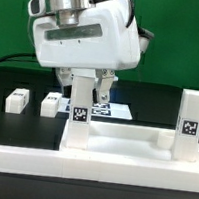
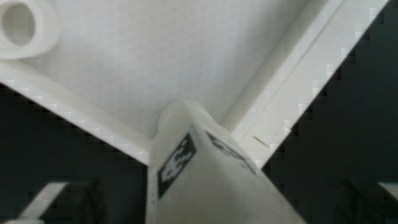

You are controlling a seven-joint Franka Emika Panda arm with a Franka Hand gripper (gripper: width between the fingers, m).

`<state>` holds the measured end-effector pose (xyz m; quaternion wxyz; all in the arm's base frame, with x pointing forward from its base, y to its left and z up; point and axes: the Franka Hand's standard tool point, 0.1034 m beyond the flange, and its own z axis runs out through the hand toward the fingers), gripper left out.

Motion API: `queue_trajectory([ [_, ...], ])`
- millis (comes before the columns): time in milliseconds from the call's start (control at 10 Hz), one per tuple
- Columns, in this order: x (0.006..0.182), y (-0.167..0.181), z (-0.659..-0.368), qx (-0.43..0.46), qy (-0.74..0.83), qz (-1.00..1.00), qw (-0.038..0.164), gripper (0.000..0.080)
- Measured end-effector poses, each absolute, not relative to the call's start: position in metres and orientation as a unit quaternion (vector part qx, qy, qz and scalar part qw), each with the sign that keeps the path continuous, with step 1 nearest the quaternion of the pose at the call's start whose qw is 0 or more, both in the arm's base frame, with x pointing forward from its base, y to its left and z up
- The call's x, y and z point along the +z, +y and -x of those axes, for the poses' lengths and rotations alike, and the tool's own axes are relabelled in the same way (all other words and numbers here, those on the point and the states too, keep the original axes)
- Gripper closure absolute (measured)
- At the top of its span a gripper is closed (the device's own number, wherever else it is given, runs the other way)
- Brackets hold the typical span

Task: Assemble desk

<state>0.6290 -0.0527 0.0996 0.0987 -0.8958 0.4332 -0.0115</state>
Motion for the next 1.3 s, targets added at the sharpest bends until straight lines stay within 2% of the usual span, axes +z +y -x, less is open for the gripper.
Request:
queue_trajectory([
  [100, 0.0997, -0.0529, -0.6291, -0.014, 0.409, 0.907, 0.098, 0.0151],
  [200, 0.1005, -0.0563, -0.6294, -0.022, 0.301, 0.950, 0.084, 0.0151],
  [300, 0.1004, -0.0582, -0.6279, -0.022, 0.224, 0.971, 0.077, 0.0151],
  [500, 0.1004, -0.0579, -0.6281, -0.022, 0.229, 0.970, 0.077, 0.0151],
  [700, 0.1004, -0.0580, -0.6281, -0.022, 0.234, 0.969, 0.077, 0.0411],
  [800, 0.1002, -0.0592, -0.6277, -0.019, 0.271, 0.959, 0.077, 0.0509],
  [1100, 0.0999, -0.0595, -0.6276, -0.010, 0.374, 0.924, 0.079, 0.0509],
  [1300, 0.1005, -0.0570, -0.6279, 0.001, 0.512, 0.855, 0.077, 0.0509],
])
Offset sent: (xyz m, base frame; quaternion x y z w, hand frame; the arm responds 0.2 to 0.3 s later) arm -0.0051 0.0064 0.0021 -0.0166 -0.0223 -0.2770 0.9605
